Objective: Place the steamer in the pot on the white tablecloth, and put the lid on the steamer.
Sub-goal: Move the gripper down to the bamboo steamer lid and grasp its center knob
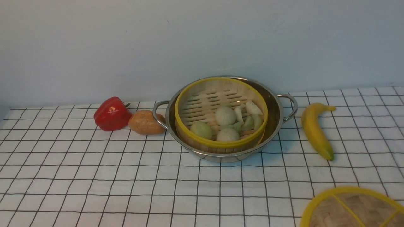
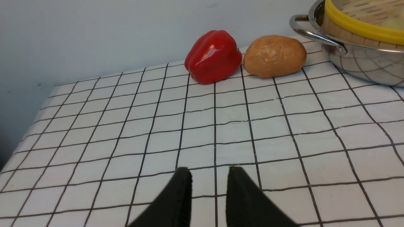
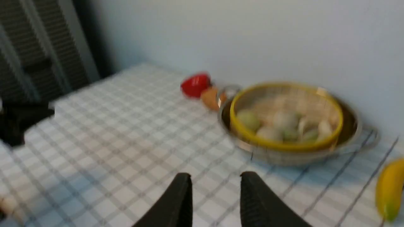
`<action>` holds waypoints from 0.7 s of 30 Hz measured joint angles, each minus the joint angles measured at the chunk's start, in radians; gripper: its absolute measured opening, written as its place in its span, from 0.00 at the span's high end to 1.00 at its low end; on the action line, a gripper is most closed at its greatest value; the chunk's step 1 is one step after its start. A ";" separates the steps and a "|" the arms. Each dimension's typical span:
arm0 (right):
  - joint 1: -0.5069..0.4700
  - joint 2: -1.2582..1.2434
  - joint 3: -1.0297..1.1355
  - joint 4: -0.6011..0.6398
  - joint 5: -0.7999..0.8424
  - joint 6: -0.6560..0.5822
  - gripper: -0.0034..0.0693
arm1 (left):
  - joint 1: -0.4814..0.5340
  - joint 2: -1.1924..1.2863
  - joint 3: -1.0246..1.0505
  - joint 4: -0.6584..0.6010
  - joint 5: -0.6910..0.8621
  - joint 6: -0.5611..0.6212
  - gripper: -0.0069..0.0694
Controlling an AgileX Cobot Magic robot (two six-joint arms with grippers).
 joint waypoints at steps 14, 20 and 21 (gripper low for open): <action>0.010 0.591 -0.030 -0.450 0.066 0.306 0.56 | 0.000 0.000 0.000 0.000 0.000 -0.003 0.66; 0.106 0.831 -0.030 -0.539 -0.016 0.301 0.50 | 0.000 0.000 0.000 0.000 0.000 -0.005 0.65; 0.123 0.869 -0.030 -0.556 -0.031 0.308 0.50 | 0.000 0.000 0.000 0.000 0.000 -0.005 0.65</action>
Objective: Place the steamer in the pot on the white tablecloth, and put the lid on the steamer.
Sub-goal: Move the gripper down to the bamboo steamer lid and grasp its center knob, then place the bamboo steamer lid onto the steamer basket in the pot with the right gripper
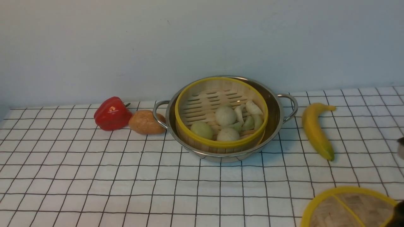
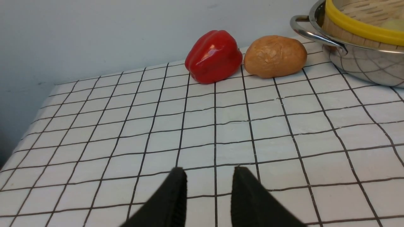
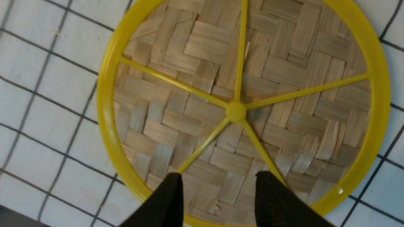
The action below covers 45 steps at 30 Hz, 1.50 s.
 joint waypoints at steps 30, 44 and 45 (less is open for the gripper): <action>0.068 0.268 -0.142 -0.138 -0.030 0.117 0.75 | 0.000 0.000 0.000 0.000 0.000 0.000 0.59; 0.194 0.478 -0.827 -0.015 0.103 -0.095 0.75 | 0.000 0.000 0.000 0.000 0.000 0.000 0.59; 0.218 0.576 -0.947 -0.012 0.103 -0.110 0.75 | 0.000 0.000 0.000 0.000 0.000 0.000 0.59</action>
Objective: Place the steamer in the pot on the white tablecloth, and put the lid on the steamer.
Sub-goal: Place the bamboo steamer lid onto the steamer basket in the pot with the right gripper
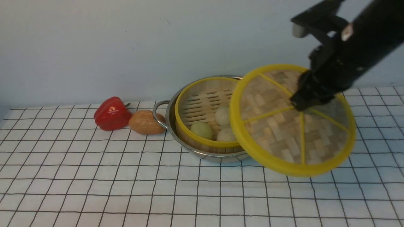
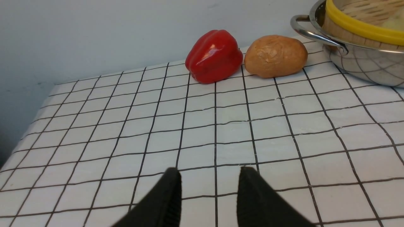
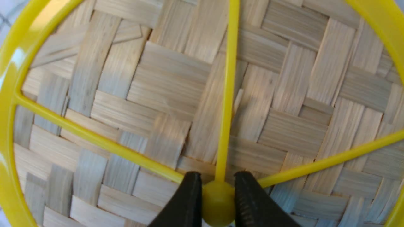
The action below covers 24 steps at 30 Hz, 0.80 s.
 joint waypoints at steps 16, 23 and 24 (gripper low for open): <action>0.030 0.472 -0.559 0.011 0.000 -0.145 0.75 | 0.000 0.000 0.000 0.000 0.000 0.000 0.59; 0.030 0.511 -0.559 0.035 0.004 -0.227 0.75 | 0.000 0.000 0.000 0.000 0.000 0.000 0.59; 0.030 0.514 -0.560 0.046 0.004 -0.246 0.75 | 0.000 0.000 0.000 0.000 0.000 0.000 0.59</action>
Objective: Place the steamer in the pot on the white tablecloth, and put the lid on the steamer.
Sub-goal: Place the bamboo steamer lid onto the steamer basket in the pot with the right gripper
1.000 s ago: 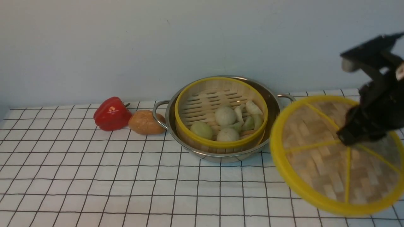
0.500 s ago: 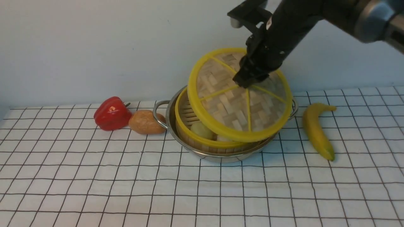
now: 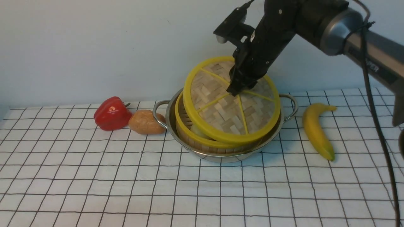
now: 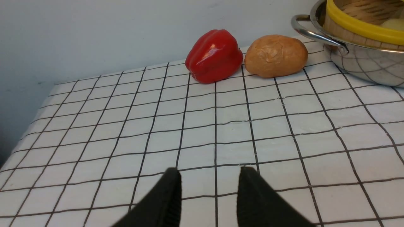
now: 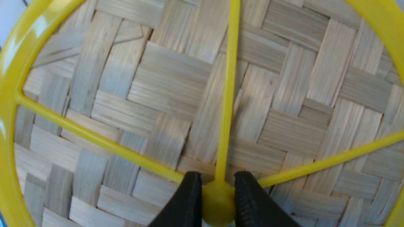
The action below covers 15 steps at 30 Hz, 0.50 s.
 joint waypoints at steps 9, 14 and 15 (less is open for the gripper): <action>0.001 0.014 0.000 0.007 -0.012 -0.093 0.75 | 0.000 0.000 0.000 0.000 0.000 0.000 0.59; 0.008 0.015 0.000 0.009 -0.047 -0.132 0.75 | 0.000 0.000 0.000 0.000 0.000 0.000 0.59; 0.011 0.015 0.000 0.009 -0.052 -0.137 0.75 | 0.000 0.000 0.000 0.000 0.000 0.000 0.59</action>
